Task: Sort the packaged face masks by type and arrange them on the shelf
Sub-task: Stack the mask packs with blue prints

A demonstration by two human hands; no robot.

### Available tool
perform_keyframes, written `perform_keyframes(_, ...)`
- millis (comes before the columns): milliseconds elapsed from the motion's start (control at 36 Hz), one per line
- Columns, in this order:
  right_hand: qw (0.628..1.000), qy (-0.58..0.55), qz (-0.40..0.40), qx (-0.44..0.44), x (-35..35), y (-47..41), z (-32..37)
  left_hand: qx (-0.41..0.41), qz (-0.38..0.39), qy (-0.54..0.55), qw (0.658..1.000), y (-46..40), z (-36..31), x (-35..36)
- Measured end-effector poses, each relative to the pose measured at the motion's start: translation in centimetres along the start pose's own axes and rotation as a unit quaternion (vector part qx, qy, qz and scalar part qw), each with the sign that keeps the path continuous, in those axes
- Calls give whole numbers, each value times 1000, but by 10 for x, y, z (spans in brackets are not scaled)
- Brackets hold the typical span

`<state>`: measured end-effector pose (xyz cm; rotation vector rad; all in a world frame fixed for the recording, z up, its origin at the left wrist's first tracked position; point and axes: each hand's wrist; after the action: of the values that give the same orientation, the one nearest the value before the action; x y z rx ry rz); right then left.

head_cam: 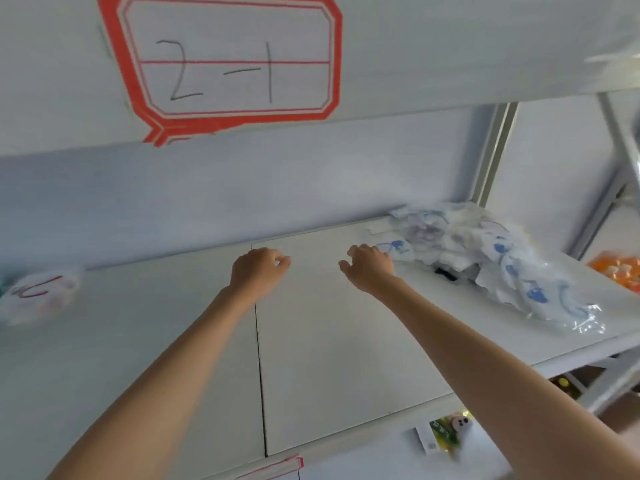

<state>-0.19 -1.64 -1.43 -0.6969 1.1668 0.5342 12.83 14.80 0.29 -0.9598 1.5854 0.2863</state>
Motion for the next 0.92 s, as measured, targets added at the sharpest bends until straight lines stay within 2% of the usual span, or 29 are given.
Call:
perform_keyframes(167, 998, -17, -30, 58, 5, -23, -64, -1, 6, 4, 1000, -11, -34, 21)
perform_keyframes(306, 995, 37, -46, 75, 10, -54, -101, -25, 6, 8, 1000, -19, -62, 44)
perform_keyframes(528, 993, 96, 41, 59, 25, -83, -121, -75, -22, 8, 997, -21, -102, 64)
perform_keyframes(722, 996, 63, 44, 49, 27, -84, -124, -111, -19, 10, 994, -13, -112, 72)
perform_keyframes(917, 996, 45, 52, 51, 31, -78, -127, -101, -9, 12, 995, -10, -122, 80)
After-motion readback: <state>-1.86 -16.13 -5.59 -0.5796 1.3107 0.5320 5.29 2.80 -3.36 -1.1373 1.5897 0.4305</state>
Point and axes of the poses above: each hand's wrist, its own y-axis away from the middle knuckle, its own x-axis out of the palm, z = x × y, and after that the axes turned 8 degrees about -z, right-handed
